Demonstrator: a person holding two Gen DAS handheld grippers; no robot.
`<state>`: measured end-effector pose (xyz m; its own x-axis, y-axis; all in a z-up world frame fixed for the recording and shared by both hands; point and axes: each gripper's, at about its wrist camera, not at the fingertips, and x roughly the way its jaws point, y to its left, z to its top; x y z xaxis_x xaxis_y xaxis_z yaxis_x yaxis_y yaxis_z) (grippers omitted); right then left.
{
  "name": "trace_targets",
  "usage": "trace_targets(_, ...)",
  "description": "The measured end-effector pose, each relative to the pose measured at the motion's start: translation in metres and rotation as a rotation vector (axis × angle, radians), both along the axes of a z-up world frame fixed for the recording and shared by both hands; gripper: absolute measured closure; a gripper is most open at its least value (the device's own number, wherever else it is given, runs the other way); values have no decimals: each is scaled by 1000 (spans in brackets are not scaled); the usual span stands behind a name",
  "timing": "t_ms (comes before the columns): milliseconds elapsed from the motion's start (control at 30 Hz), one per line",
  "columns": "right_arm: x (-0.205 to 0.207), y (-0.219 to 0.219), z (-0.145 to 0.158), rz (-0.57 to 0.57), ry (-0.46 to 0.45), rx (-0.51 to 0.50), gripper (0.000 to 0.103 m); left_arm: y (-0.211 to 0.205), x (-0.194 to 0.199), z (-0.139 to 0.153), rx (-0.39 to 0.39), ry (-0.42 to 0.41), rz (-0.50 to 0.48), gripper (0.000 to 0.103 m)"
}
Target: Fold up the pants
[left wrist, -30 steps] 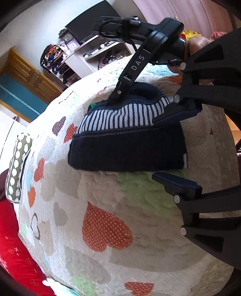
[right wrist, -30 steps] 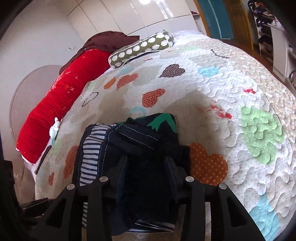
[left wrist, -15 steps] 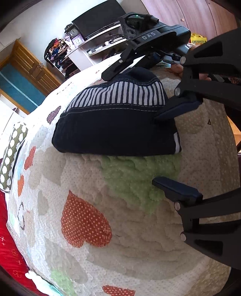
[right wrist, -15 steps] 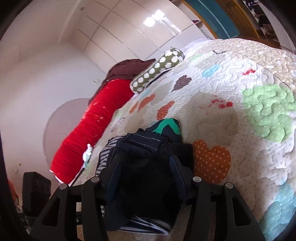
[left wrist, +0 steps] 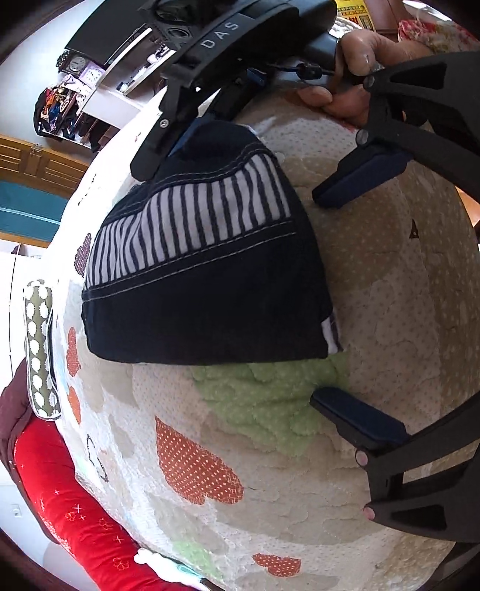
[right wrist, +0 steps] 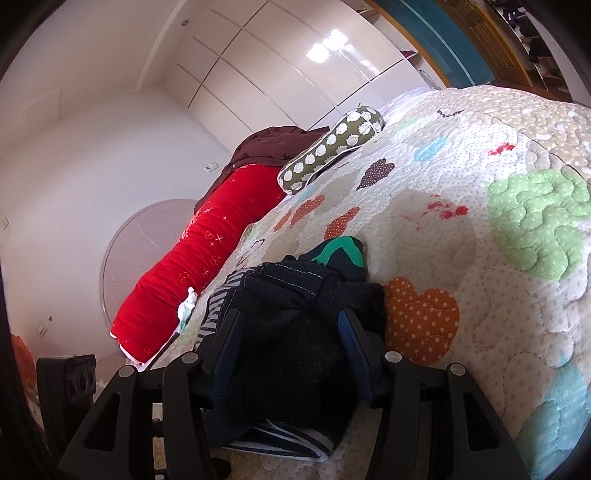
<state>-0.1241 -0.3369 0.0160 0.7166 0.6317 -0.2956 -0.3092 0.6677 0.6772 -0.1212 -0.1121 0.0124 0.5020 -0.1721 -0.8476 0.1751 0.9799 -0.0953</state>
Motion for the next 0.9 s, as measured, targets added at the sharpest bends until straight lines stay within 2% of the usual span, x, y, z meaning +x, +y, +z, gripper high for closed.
trace_targets(200, -3, 1, -2, -6, -5, -3, 47, -5, -5, -1, 24, -14, 1, 1)
trace_targets(900, -6, 3, -1, -11, -7, -5, 47, -10, -9, -2, 57, -28, -4, 0)
